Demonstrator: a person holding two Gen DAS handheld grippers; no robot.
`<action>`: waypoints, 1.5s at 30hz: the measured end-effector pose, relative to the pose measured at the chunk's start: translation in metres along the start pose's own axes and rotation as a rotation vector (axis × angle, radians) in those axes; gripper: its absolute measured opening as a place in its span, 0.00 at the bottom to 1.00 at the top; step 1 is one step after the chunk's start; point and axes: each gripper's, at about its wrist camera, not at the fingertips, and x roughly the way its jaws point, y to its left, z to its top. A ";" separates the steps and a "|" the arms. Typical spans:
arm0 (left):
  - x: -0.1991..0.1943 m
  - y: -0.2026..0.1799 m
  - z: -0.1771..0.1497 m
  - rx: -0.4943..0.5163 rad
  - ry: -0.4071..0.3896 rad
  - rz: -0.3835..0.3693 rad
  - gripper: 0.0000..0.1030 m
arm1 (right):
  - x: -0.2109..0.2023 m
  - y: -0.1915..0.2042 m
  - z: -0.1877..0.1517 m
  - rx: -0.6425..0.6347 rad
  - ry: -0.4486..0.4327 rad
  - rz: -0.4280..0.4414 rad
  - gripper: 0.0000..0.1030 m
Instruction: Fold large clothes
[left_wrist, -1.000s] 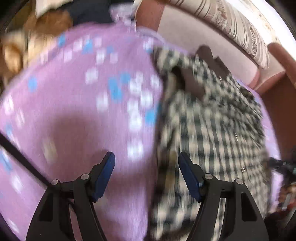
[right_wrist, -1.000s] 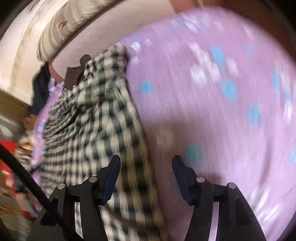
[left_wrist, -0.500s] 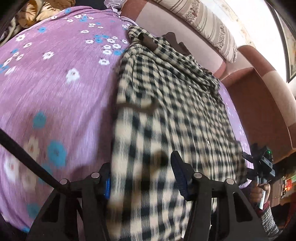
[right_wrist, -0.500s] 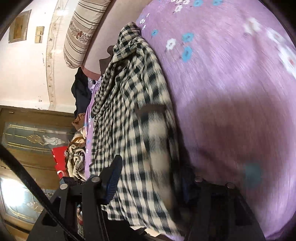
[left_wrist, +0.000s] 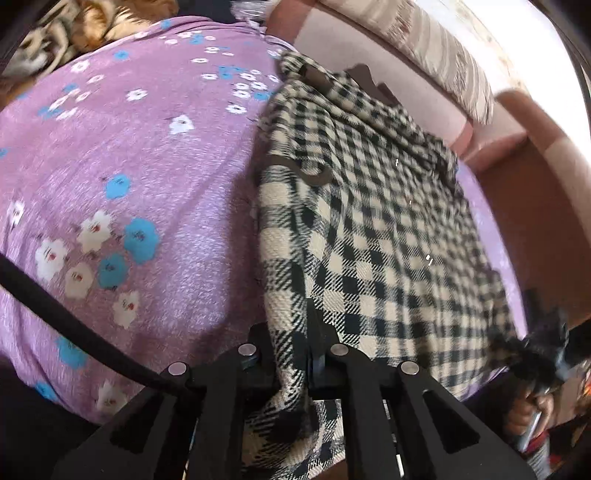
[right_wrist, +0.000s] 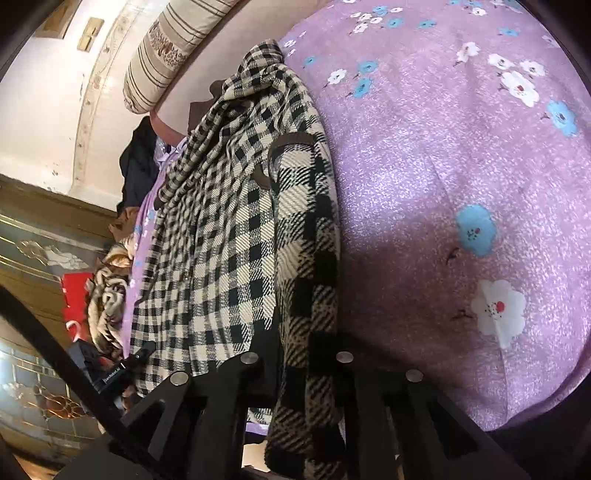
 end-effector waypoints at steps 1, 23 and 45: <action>-0.005 0.000 -0.001 -0.002 -0.007 -0.001 0.07 | -0.003 -0.001 -0.001 -0.004 -0.005 0.000 0.07; -0.054 -0.011 0.030 0.070 0.016 -0.110 0.05 | -0.046 0.047 0.007 -0.190 0.065 0.073 0.06; 0.102 -0.028 0.283 0.030 -0.102 0.017 0.06 | 0.100 0.085 0.261 -0.170 -0.141 -0.153 0.06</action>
